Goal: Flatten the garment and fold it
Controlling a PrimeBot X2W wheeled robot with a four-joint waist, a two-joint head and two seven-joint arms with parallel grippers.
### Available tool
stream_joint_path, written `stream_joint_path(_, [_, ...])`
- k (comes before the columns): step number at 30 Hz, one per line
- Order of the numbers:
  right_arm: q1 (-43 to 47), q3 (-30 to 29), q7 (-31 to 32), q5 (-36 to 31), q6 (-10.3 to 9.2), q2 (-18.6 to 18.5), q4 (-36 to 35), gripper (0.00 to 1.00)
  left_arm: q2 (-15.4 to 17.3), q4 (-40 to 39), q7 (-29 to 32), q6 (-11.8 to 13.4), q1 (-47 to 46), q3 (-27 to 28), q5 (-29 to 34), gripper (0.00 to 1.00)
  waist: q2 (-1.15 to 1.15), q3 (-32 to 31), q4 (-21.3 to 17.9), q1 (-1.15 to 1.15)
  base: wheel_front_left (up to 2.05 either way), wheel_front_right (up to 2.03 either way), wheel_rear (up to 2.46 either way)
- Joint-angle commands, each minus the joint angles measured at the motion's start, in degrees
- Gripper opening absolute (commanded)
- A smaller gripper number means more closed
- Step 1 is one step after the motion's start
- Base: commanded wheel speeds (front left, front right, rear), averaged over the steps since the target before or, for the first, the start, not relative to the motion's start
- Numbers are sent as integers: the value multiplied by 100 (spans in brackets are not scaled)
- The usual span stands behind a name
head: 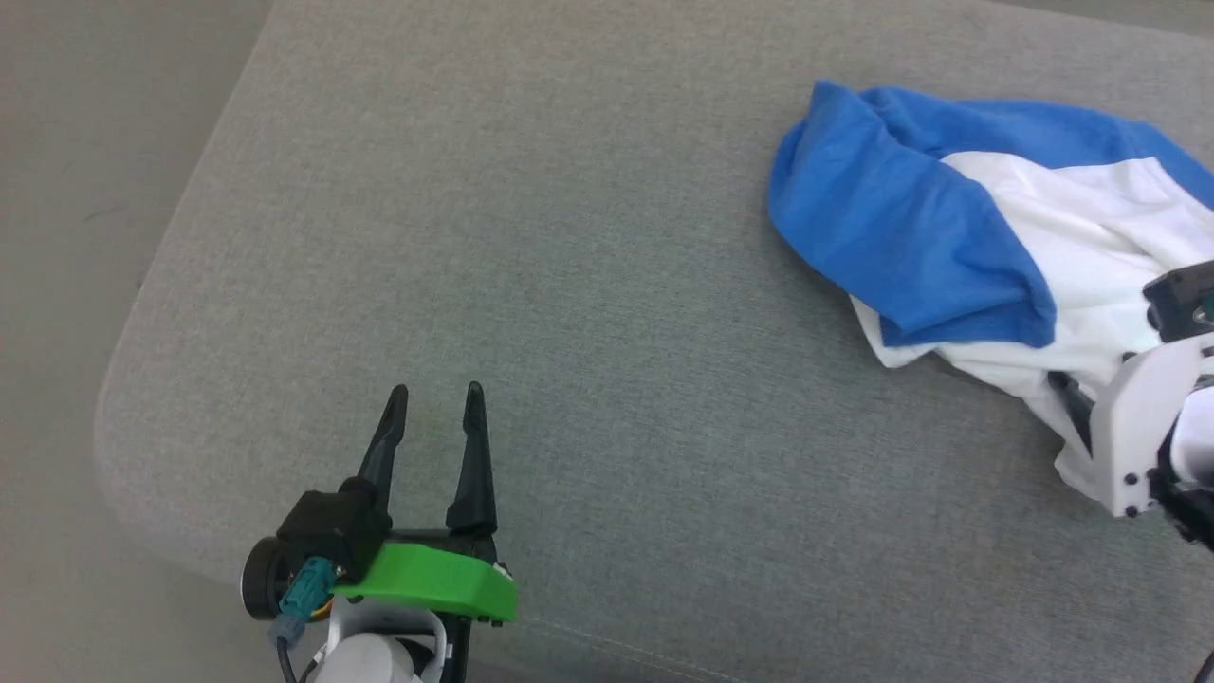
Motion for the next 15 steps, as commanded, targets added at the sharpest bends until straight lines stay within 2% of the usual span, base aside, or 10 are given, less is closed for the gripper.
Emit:
stream_joint_path(1, [-49, 82, -105, -77, -9, 22, 163, 100, -12, -15, -27, -18, -6, -21, -4, 100, 0, 102, 110, 0, 0, 0, 0])
stream_joint_path(4, [-181, 210, -164, -163, -9, 38, 621, 100, -12, 2, -27, -20, -52, -53, -5, 100, 0, 152, 162, 0, 0, 0, 0])
stream_joint_path(5, [-242, 198, -154, -209, -9, 55, 772, 40, -12, 6, -27, -17, -74, -71, -5, 100, 0, 177, 179, 0, 0, 0, 0])
stream_joint_path(6, [-290, 191, -135, -219, -9, 87, 869, 2, -12, 7, -27, -10, -92, -83, -7, 100, 0, 184, 183, 0, 0, 0, 0])
stream_joint_path(11, [-611, 314, -124, -2, -9, 225, 790, 0, -12, -3, -27, 31, -109, -57, -22, 100, 0, 141, -5, 0, 0, 0, 0])
stream_joint_path(12, [-789, 451, -107, 217, -9, 192, 432, 0, -12, 23, -27, 22, -97, 9, -6, 100, 0, -2, -240, 0, 0, 0, 0])
stream_joint_path(15, [-906, 634, 8, 464, -9, 140, -38, 0, -12, 29, -27, -1, -89, 80, 24, 100, 0, -147, -495, 0, 0, 0, 0])
